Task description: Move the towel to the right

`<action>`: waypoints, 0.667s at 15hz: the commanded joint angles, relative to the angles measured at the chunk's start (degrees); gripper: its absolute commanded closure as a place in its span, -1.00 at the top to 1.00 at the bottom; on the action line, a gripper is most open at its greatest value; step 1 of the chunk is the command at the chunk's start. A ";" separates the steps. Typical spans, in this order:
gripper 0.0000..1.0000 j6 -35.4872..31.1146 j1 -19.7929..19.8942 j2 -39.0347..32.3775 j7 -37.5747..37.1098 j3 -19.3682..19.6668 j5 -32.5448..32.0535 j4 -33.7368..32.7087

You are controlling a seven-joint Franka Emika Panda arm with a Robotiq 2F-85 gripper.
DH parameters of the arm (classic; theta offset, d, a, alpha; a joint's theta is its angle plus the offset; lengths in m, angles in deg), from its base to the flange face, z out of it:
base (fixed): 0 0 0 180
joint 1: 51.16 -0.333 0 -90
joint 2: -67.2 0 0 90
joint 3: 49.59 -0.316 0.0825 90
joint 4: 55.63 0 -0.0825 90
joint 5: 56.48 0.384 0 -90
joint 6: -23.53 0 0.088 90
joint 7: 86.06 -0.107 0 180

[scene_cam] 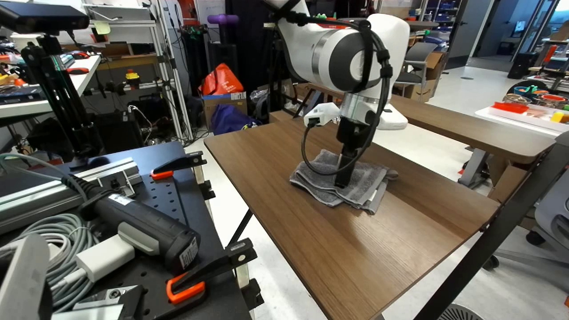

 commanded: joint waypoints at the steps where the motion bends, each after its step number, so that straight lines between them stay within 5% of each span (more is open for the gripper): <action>1: 1.00 -1.12 3.09 4.09 1.75 1.03 2.89 6.87; 10: 1.00 -4.14 8.43 13.68 6.44 1.61 5.83 18.65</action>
